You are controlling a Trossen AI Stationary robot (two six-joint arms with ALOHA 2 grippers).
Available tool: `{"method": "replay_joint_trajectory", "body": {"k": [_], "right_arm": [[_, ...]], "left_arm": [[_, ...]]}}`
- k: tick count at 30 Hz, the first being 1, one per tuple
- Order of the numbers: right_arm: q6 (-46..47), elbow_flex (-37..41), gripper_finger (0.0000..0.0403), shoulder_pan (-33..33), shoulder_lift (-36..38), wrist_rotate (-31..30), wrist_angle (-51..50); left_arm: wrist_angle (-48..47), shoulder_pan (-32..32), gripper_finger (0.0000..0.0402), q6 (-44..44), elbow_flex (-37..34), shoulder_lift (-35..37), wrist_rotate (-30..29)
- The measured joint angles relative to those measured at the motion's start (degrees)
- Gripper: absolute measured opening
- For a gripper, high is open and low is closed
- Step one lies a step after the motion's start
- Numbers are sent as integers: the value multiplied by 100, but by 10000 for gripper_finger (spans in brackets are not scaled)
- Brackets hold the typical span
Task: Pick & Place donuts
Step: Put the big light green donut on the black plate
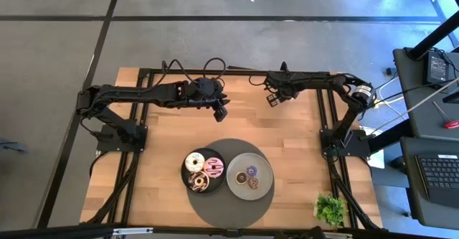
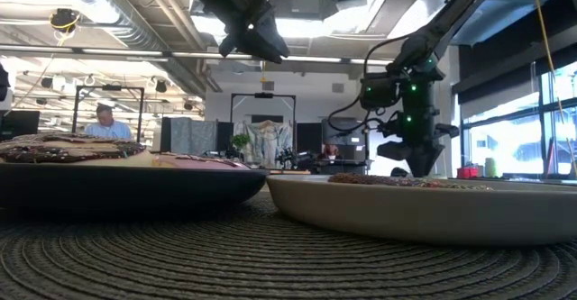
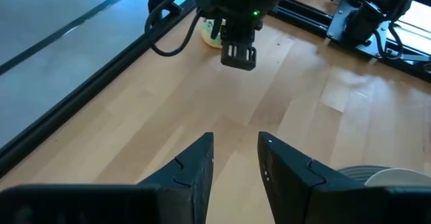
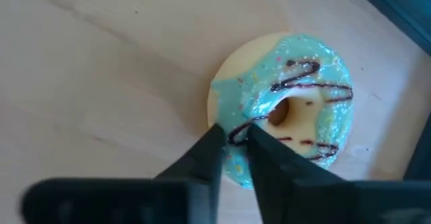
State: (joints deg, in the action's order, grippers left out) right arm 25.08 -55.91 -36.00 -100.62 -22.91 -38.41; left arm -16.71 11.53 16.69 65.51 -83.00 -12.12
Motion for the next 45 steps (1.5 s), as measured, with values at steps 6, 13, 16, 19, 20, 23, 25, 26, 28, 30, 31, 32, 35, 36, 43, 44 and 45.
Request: {"method": "replay_joint_trajectory", "body": {"k": [6, 13, 16, 19, 20, 23, 25, 26, 28, 30, 31, 32, 35, 36, 43, 44, 45], "right_arm": [[-372, -13, 11, -1, 0, -13, -103], [-1151, -477, 13, 418, 128, 14, -753], [-1900, -789, 7, 819, 309, 26, -921], [-2560, -1162, 13, 1336, 495, 92, -908], [-2775, -1286, 15, 1529, 532, 138, -882], [-3520, -1544, 15, 2099, 560, 318, -695], [-3959, -1619, 12, 2477, 560, 452, -316], [-4208, -1619, 11, 2653, 560, 573, -75], [-4673, -1536, 11, 3004, 560, 821, 473], [-5086, -1417, 11, 3315, 514, 931, 980], [-5299, -1363, 11, 3451, 473, 961, 1179], [-5503, -1321, 11, 3568, 418, 989, 1316], [-5814, -1210, 11, 3800, 216, 1271, 1857], [-5812, -1174, 11, 3840, 137, 1452, 2070], [-5761, -1009, 11, 3946, -316, 1565, 2494], [-5751, -1013, 11, 3944, -361, 1565, 2522], [-5748, -1015, 11, 3944, -414, 1585, 2518]], "left_arm": [[-2, 0, 111, 1, 0, 0, -15], [-152, -17, 111, 4, -5, 44, 48], [-293, -17, 113, 6, -6, 185, 311], [-588, -17, 113, 7, -6, 454, 710], [-745, -17, 112, 7, -6, 570, 848], [-1238, -17, 111, 66, -8, 998, 1251], [-1483, -49, 110, 304, -8, 1286, 1433], [-1553, -77, 109, 461, -8, 1400, 1461], [-1612, -143, 110, 675, -8, 1612, 1452], [-1614, -222, 111, 744, -5, 1786, 1369], [-1606, -262, 112, 747, -2, 1846, 1312], [-1610, -298, 113, 748, -2, 1886, 1245], [-1613, -417, 113, 723, -2, 1938, 939], [-1609, -462, 113, 727, -2, 1938, 840], [-1614, -777, 114, 931, -4, 1720, 490], [-1610, -819, 114, 933, -4, 1669, 441], [-1608, -855, 114, 948, -3, 1613, 408]]}}
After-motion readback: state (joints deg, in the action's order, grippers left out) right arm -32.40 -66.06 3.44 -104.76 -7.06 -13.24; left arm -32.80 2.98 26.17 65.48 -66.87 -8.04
